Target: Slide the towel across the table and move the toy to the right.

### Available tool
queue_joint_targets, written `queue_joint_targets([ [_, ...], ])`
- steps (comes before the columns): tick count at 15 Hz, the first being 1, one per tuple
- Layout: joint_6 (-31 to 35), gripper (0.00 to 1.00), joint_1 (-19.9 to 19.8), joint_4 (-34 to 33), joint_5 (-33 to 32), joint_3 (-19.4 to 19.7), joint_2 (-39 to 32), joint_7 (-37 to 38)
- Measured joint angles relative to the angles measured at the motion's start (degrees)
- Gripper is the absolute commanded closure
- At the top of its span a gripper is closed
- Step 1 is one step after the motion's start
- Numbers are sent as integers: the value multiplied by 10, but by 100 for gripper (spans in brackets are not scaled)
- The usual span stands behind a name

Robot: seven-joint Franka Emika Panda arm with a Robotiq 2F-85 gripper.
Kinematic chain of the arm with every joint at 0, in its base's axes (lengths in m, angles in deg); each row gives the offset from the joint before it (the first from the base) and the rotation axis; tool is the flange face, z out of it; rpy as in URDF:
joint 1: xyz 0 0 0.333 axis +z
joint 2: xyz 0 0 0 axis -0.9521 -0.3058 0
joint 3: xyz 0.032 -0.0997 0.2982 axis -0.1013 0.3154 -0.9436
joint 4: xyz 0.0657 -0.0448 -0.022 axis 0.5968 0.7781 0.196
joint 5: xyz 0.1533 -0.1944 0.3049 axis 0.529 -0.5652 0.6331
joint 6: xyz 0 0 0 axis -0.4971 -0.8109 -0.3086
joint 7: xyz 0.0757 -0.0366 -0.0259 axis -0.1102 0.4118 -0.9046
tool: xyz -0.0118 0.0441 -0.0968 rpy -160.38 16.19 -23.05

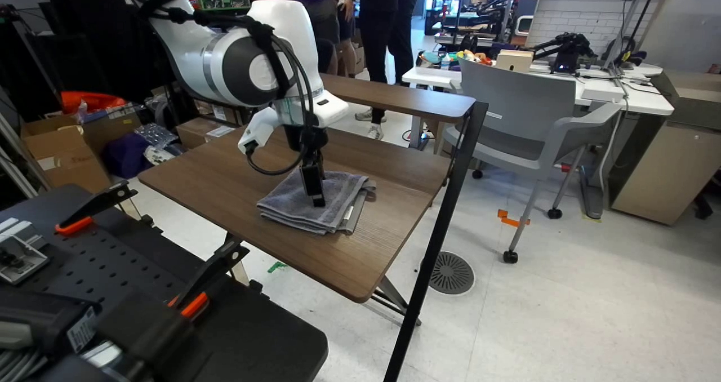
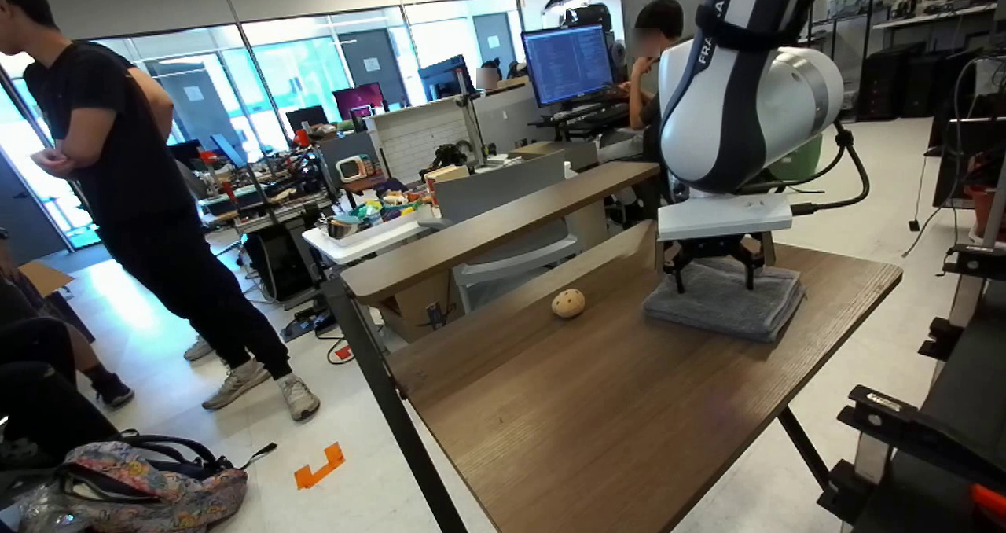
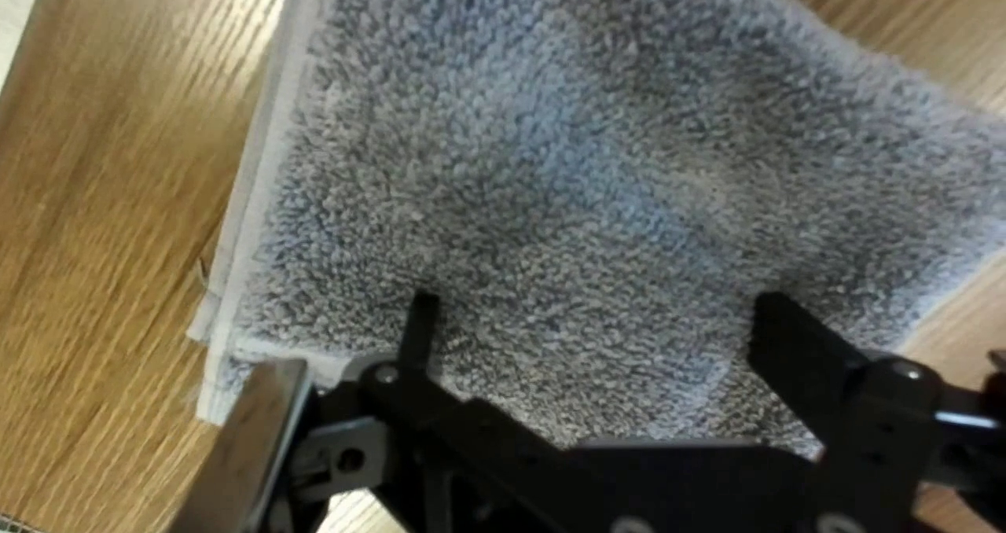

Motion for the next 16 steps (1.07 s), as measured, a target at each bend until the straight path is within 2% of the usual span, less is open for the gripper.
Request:
queue_joint_targets([
  [3, -4, 0, 0, -7, 2, 3, -4, 5],
  [6, -38, 0, 19, -43, 2, 38, -33, 62],
  [8, -67, 0, 28, -89, 2, 60, -68, 118],
  [11, -70, 0, 22, -166, 2, 72, -119, 184],
  [16, -68, 0, -6, -283, 22, 56, -167, 255],
])
